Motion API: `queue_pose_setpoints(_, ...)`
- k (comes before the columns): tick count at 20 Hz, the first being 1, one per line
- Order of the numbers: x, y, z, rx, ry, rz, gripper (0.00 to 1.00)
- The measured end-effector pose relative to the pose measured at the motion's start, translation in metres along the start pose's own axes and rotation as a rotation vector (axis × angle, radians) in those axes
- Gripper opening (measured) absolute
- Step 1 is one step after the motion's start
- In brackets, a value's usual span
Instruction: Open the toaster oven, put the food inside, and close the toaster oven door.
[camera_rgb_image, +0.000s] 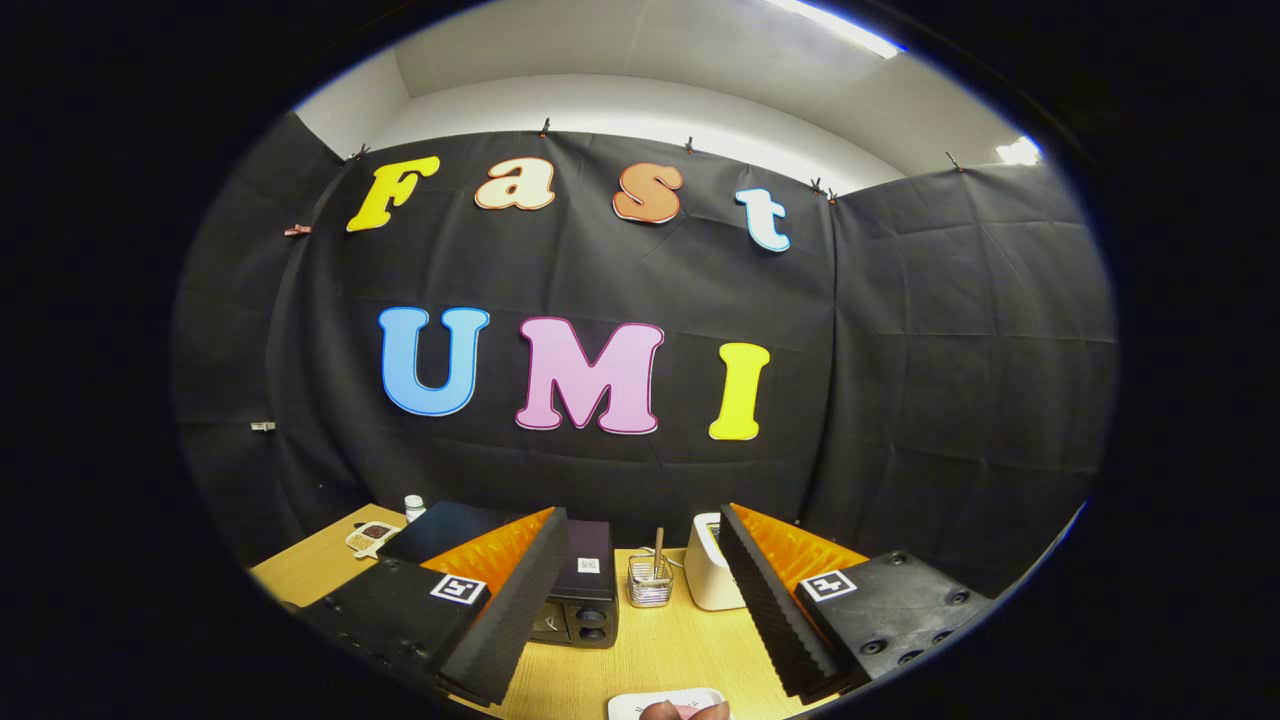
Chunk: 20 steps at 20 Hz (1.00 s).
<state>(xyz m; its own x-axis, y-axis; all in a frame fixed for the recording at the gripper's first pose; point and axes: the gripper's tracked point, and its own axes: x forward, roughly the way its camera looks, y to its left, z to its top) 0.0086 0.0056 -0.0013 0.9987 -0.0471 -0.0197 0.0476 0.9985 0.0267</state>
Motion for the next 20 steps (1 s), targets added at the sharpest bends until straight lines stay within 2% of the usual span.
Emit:
queue_pose_setpoints(6,0.005,0.023,-0.003,0.026,0.009,0.010,0.98)
queue_pose_setpoints(10,0.015,0.067,-0.011,0.050,0.025,0.051,0.98)
queue_pose_setpoints(14,0.028,0.121,-0.041,0.063,0.085,0.100,0.98)
queue_pose_setpoints(20,0.061,0.181,-0.115,0.037,0.224,0.142,0.98)
